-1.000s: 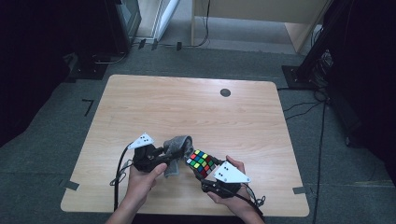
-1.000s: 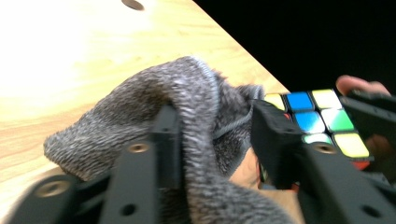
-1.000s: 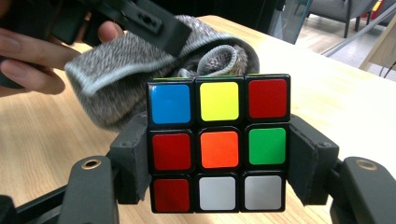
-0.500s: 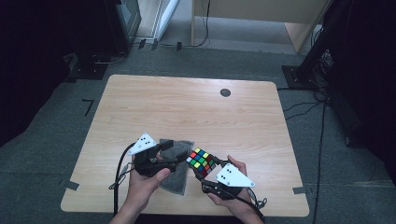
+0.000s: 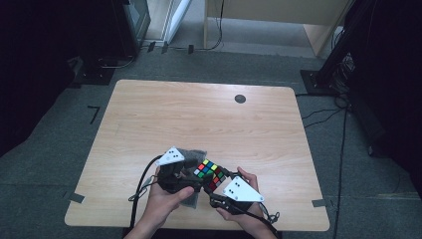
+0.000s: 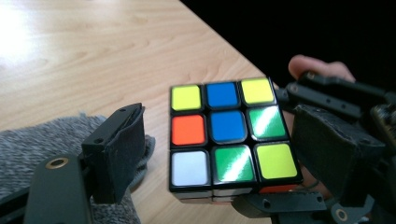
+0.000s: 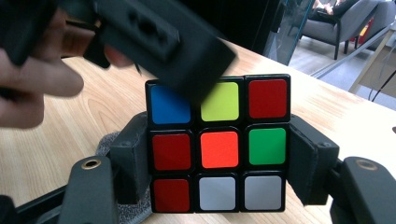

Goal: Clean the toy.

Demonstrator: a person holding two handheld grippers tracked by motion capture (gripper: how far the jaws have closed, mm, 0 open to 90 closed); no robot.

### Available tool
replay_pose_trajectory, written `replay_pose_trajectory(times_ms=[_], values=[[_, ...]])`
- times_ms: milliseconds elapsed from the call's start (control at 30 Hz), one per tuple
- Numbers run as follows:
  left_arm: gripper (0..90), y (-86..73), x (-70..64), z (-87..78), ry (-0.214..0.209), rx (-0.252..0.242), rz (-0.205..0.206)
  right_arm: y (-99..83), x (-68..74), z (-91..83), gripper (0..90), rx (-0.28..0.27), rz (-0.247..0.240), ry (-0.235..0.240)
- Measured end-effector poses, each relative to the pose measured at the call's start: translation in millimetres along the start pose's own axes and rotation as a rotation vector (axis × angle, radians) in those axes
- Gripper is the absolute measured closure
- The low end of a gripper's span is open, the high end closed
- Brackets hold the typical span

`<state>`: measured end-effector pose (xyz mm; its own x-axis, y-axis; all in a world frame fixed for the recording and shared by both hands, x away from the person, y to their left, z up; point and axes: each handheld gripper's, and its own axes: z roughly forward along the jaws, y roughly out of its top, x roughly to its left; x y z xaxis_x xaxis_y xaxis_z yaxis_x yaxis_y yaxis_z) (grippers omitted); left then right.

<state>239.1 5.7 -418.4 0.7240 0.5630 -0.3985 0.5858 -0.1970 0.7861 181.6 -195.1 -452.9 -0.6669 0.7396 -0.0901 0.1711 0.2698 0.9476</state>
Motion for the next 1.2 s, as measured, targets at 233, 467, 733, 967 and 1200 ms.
replay_pose_trajectory(times_ms=[233, 467, 733, 967, 1200], values=[[23.9, -2.9, -1.1, 8.0, 0.005, 0.039, -0.005, 0.3, 2.6, 0.0, 34.5, -0.009, -0.014, -0.010], [33.6, -4.0, 4.8, 9.5, -0.041, 0.057, -0.032, -2.1, 4.8, 2.0, 34.5, -0.001, -0.046, -0.034], [34.3, -5.6, 13.9, 6.0, -0.058, 0.036, -0.068, -4.4, 5.8, 7.6, 31.3, 0.020, -0.060, -0.029], [34.4, -2.7, 20.1, -2.0, -0.112, 0.006, -0.096, -10.0, 2.7, 9.0, 32.1, 0.046, -0.064, -0.017], [34.1, -2.2, 21.8, -2.4, -0.130, 0.009, -0.101, -9.5, 6.4, 6.5, 34.7, 0.031, -0.122, -0.039]])
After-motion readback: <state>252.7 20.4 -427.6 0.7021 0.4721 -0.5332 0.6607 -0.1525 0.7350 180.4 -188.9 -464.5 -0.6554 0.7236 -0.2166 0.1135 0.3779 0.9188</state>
